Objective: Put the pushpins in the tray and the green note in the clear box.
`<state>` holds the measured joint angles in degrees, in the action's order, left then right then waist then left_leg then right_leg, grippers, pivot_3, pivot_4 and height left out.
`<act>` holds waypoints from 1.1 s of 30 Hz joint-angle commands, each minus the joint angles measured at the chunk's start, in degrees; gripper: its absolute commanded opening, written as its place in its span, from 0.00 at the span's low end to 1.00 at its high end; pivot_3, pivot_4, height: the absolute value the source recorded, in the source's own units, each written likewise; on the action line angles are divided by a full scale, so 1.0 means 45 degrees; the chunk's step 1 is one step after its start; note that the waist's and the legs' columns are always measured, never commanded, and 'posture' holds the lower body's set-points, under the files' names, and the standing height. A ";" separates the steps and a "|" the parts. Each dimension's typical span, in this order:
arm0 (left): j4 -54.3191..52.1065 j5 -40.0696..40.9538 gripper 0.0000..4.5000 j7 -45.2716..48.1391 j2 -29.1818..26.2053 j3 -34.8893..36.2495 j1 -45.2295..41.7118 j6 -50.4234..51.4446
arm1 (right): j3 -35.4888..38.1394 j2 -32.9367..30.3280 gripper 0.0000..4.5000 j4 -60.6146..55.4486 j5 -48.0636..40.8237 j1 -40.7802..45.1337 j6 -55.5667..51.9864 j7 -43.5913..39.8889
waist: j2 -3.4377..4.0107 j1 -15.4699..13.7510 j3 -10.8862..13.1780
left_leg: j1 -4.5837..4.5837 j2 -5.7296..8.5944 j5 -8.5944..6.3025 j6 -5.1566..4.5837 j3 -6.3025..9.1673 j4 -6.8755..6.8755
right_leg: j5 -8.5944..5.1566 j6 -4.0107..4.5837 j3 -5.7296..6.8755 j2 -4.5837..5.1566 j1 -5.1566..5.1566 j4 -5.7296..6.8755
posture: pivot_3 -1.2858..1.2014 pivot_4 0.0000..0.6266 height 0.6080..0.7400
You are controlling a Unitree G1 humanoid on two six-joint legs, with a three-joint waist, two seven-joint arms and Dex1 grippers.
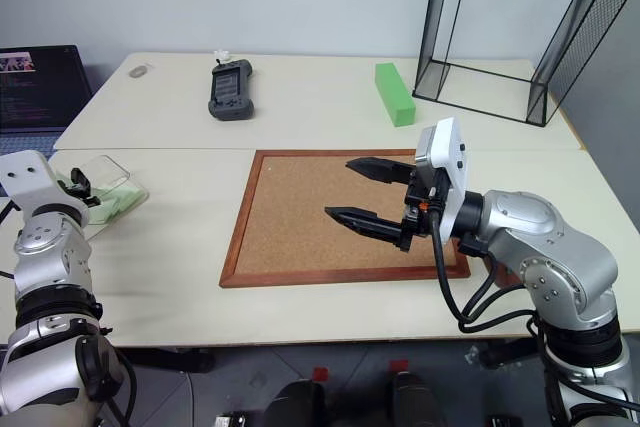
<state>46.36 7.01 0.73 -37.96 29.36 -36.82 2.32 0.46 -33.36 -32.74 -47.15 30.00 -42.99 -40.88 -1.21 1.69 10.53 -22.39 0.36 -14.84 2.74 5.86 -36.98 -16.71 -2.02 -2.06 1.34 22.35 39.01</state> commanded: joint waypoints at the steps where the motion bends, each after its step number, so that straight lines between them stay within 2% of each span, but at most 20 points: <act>1: -0.0468 0.0240 0.75 -0.0080 -0.0270 0.0043 0.0001 -0.0276 | 0.0361 -0.0069 0.82 -0.0403 -0.0222 -0.0035 0.0118 0.0148 | 0.0000 -0.0001 0.0000 | 0.0000 0.0000 0.0000 0.0000 0.0001 0.0000 | 0.0000 0.0000 0.0001 0.0000 0.0000 0.0000 | 0.52 0.24 1.00; 6: -0.0901 0.0407 0.98 -0.0082 -0.0260 0.0078 0.0297 -0.0154 | 0.0434 0.0018 0.82 -0.0478 -0.0475 0.0109 0.0006 0.0398 | 0.0000 0.0002 0.0000 | 0.0001 -0.0001 0.0000 0.0000 0.0000 0.0000 | 0.0000 0.0000 -0.0002 0.0001 0.0000 0.0001 | 0.52 0.24 1.00; 14: -0.2296 0.0564 0.99 0.0209 -0.0294 -0.0097 0.1001 0.0328 | 0.0525 0.0181 0.82 -0.0671 -0.1029 0.0572 -0.0138 0.0965 | -0.0002 0.0003 -0.0001 | 0.0001 -0.0005 0.0000 0.0000 0.0000 0.0000 | 0.0000 0.0000 -0.0005 0.0009 0.0001 0.0002 | 0.52 0.24 1.00; 19: -0.5393 0.0930 0.99 0.1593 -0.0268 -0.0671 0.2047 0.1615 | 0.0598 0.0062 0.82 -0.0617 -0.0801 0.0086 0.0127 0.0930 | -0.0003 0.0003 -0.0002 | -0.0003 -0.0005 0.0000 0.0000 0.0003 0.0001 | 0.0000 0.0001 -0.0013 0.0019 0.0001 0.0000 | 0.52 0.24 1.00; 22: -0.8585 0.1740 0.99 0.3000 -0.0259 -0.1402 0.2793 0.3019 | 0.0757 -0.0192 0.82 -0.0974 -0.0396 -0.0943 0.0395 0.0979 | -0.0010 -0.0030 -0.0006 | -0.0008 -0.0004 0.0000 0.0000 0.0017 0.0001 | 0.0000 0.0001 -0.0016 0.0029 -0.0003 -0.0006 | 0.52 0.24 1.00; 25: -1.1794 0.2864 0.99 0.3836 0.0125 -0.2357 0.3540 0.4884 | 0.0917 -0.0177 0.82 -0.1488 0.0385 -0.2182 0.0684 0.1805 | -0.0014 -0.0071 -0.0009 | -0.0040 0.0007 0.0000 0.0001 0.0045 -0.0003 | 0.0000 0.0001 -0.0017 0.0038 -0.0001 -0.0015 | 0.52 0.24 1.00; 26: -1.2701 0.2967 0.99 0.3882 0.0339 -0.2729 0.3867 0.5189 | 0.0778 -0.0050 0.82 -0.1613 0.1237 -0.2611 0.1073 0.2346 | -0.0013 -0.0071 -0.0008 | -0.0043 0.0013 0.0000 0.0002 0.0047 -0.0005 | 0.0000 0.0002 -0.0019 0.0047 -0.0002 -0.0011 | 0.52 0.24 1.00; 29: -1.3993 0.2956 0.99 0.3604 0.0838 -0.3237 0.4394 0.5804 | 0.0460 0.0475 0.82 -0.1702 0.2692 -0.3408 0.1671 0.3566 | -0.0010 0.0014 -0.0011 | -0.0025 0.0009 0.0001 0.0002 0.0029 -0.0003 | 0.0000 0.0001 -0.0030 0.0055 -0.0005 -0.0009 | 0.52 0.24 1.00; 33: -1.4936 0.2520 0.99 0.2288 0.2243 -0.3422 0.5435 0.6219 | -0.0507 0.1395 0.82 -0.1367 0.6243 -0.5278 0.2482 0.6445 | -0.0011 0.0082 -0.0014 | 0.0047 -0.0011 0.0000 0.0003 -0.0042 0.0014 | -0.0002 -0.0001 -0.0059 -0.0003 -0.0013 0.0011 | 0.52 0.24 1.00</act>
<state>-17.92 19.31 14.62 -29.32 12.68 -13.28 29.36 -0.37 -28.36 -38.26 -26.32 7.87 -35.04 -17.65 -1.26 2.06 10.47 -22.16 0.30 -14.84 2.75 5.65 -36.90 -16.72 -2.02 -2.35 1.29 22.30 39.07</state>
